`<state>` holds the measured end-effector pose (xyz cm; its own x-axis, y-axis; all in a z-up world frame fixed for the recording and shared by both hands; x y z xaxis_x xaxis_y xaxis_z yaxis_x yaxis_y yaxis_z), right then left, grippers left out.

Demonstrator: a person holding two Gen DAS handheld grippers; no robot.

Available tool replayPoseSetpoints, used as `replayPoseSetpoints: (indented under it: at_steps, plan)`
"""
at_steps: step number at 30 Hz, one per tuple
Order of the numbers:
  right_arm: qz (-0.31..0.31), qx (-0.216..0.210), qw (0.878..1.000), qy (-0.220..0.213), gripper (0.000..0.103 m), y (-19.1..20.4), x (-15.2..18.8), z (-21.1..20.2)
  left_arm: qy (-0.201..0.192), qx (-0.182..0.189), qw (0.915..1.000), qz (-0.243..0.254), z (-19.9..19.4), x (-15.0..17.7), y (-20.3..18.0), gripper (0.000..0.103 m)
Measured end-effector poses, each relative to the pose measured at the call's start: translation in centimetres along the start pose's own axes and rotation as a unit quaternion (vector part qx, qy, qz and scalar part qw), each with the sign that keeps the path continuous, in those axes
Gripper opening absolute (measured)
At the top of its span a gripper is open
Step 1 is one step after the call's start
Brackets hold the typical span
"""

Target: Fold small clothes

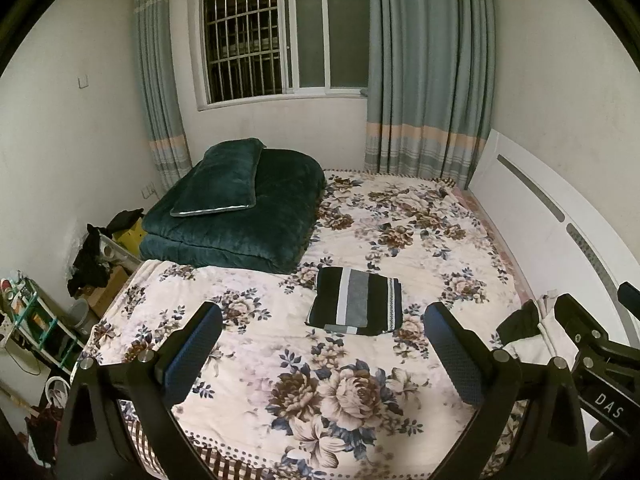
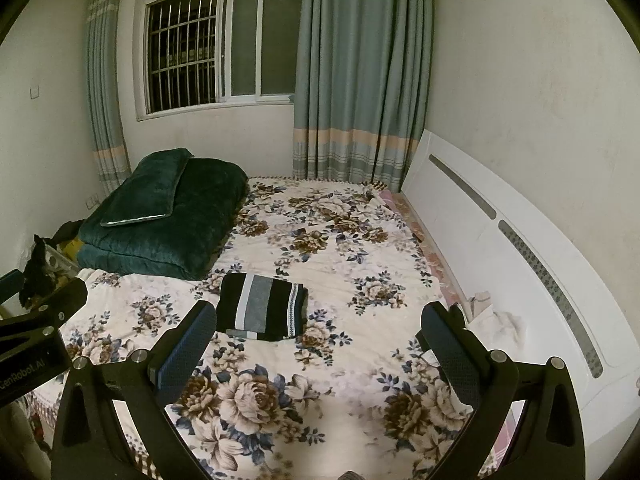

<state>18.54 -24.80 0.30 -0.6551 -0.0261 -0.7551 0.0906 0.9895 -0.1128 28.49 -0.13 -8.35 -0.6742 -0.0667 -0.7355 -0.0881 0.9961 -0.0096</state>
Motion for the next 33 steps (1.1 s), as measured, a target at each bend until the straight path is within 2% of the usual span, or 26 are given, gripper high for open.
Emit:
replayPoseSetpoints:
  at_steps: [13, 27, 33]
  plan:
    - [0.003, 0.003, 1.0, 0.0, 0.103, -0.1, 0.3, -0.1, -0.002, -0.001, 1.0, 0.0, 0.0, 0.0, -0.1, 0.103]
    - [0.007, 0.003, 1.0, 0.002, 0.103, 0.5, 0.7, -0.6, -0.002, -0.008, 1.0, -0.002, -0.2, -0.6, 2.7, 0.103]
    - [0.007, 0.002, 1.0, 0.0, 0.103, 0.7, 0.6, -0.8, -0.003, -0.009, 1.0, -0.002, -0.2, -0.6, 2.8, 0.103]
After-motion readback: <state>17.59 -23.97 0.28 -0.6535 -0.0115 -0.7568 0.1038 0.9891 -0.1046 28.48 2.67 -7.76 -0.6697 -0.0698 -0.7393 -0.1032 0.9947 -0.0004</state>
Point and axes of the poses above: each gripper's, at about its wrist camera, not at the fingertips, and z roughly the way its jaws point, y to its left, x to its underside, the point moved 9 cm from there along z, roughly the way its jaws point, and after that the axes turned 5 degrees about y, right-handed, at the moved point
